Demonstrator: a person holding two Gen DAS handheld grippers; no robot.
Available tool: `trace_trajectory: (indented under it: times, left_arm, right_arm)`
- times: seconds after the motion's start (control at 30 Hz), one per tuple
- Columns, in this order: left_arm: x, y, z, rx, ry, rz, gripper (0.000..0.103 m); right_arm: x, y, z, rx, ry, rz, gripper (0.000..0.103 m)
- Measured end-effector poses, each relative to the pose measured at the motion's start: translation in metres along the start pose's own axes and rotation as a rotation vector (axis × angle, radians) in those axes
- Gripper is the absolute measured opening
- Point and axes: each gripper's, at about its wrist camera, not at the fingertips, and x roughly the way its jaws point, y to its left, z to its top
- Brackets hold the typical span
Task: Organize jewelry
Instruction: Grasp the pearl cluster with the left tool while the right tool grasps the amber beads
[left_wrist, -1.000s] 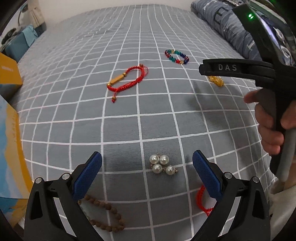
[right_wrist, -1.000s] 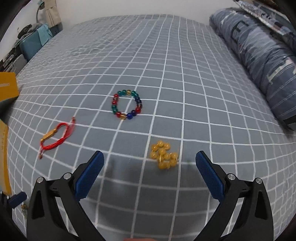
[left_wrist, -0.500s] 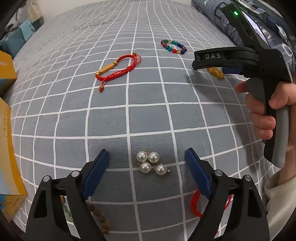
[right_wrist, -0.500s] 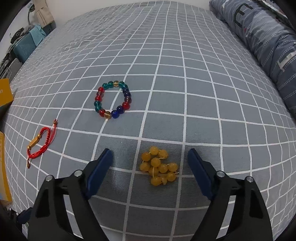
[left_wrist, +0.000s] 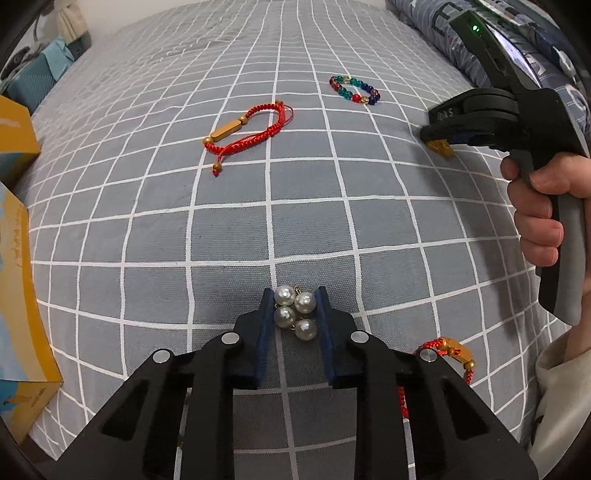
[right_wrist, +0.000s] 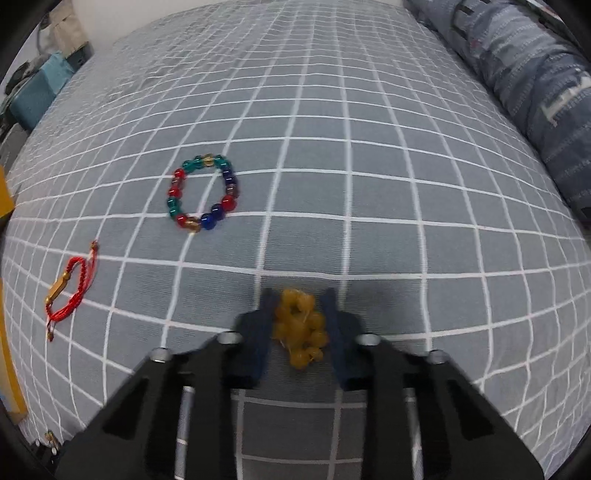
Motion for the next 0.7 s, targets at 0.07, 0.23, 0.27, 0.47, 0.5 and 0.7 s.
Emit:
trace_trajectory:
  times: [0.07,0.23,0.27,0.47,0.5,0.7]
  left_arm:
    - [0.000,0.001,0.001,0.001,-0.005,0.001,0.022]
    - [-0.005,0.001,-0.002,-0.002,-0.011,-0.008,0.022]
    - [-0.005,0.001,-0.002,-0.003,-0.013,-0.008,0.022]
    - [-0.009,0.003,-0.001,-0.013,-0.024,-0.006,0.022]
    - [-0.010,0.003,-0.001,-0.013,-0.027,-0.006,0.022]
    - [-0.017,0.004,-0.001,-0.021,-0.039,-0.004,0.022]
  right_arm:
    - [-0.002,0.002,-0.001,-0.002,-0.002,-0.007,0.009]
    - [-0.004,-0.001,-0.001,0.016,-0.005,0.001,0.009]
    - [-0.004,-0.002,0.000,0.021,-0.005,0.004,0.009]
    - [-0.009,-0.003,-0.001,0.035,-0.018,0.004,0.009]
    - [-0.010,-0.003,-0.001,0.035,-0.020,0.003,0.009]
    - [-0.020,0.002,-0.004,0.027,-0.039,0.002,0.009]
